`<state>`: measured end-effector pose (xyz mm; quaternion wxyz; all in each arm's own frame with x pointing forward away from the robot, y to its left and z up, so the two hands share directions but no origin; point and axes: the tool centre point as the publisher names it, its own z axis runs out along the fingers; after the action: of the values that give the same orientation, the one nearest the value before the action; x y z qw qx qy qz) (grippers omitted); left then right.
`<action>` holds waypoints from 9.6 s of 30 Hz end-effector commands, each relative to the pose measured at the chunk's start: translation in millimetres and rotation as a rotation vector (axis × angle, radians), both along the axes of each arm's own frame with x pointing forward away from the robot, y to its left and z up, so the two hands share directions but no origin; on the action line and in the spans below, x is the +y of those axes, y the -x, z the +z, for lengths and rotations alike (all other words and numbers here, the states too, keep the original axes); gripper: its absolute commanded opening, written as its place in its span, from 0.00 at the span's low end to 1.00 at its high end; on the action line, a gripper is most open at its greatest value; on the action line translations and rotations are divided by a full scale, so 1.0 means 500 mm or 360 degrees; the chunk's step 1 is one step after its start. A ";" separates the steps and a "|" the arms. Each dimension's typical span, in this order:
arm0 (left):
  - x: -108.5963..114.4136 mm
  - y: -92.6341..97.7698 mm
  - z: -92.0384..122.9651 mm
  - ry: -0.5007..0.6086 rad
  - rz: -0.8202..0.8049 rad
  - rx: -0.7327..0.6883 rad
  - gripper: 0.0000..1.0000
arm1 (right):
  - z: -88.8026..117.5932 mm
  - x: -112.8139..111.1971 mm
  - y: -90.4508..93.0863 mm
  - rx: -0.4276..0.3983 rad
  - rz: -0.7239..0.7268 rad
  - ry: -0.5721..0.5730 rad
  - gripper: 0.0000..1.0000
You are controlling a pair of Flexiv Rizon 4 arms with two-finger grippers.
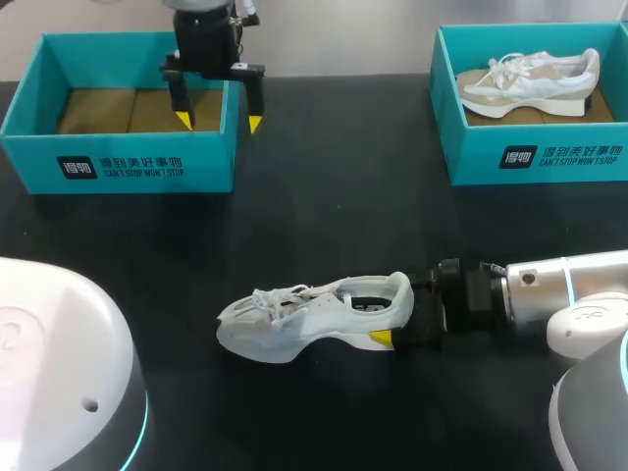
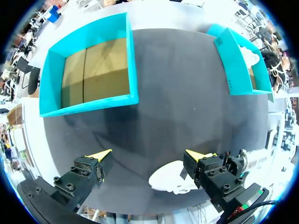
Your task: Take the shoe out of the shoebox, open the shoe tongue, remove and reinsert the insole, then place the shoe into the shoebox
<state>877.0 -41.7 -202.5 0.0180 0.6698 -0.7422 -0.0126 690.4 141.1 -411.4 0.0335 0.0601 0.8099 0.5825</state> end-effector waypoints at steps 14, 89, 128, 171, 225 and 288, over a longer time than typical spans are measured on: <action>-0.167 0.038 -0.023 -0.0177 -0.0103 0.0009 1.00 | 0.002 0.000 0.001 0.0002 -0.0001 0.0007 0.00; -0.305 0.355 -0.094 -0.0109 0.0222 0.0023 1.00 | 0.002 0.000 0.001 0.0002 -0.0001 0.0007 0.00; -0.329 0.400 -0.276 -0.0436 0.0228 0.0163 1.00 | 0.002 0.000 0.001 0.0002 -0.0001 0.0007 0.00; -0.233 0.457 -0.289 -0.0725 0.0365 0.0236 0.97 | 0.002 0.000 0.001 0.0002 -0.0001 0.0007 0.00; -0.123 0.506 -0.201 -0.0281 0.0712 -0.0197 0.00 | 0.002 0.000 0.001 0.0002 -0.0001 0.0007 0.00; 0.029 0.502 -0.310 -0.0109 0.0762 0.0001 0.71 | 0.002 0.000 0.001 0.0002 -0.0001 0.0007 0.00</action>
<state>631.1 -29.1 -369.2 0.0028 0.8270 -0.5610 -0.0362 689.8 141.3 -410.6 0.0338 0.0600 0.8102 0.5820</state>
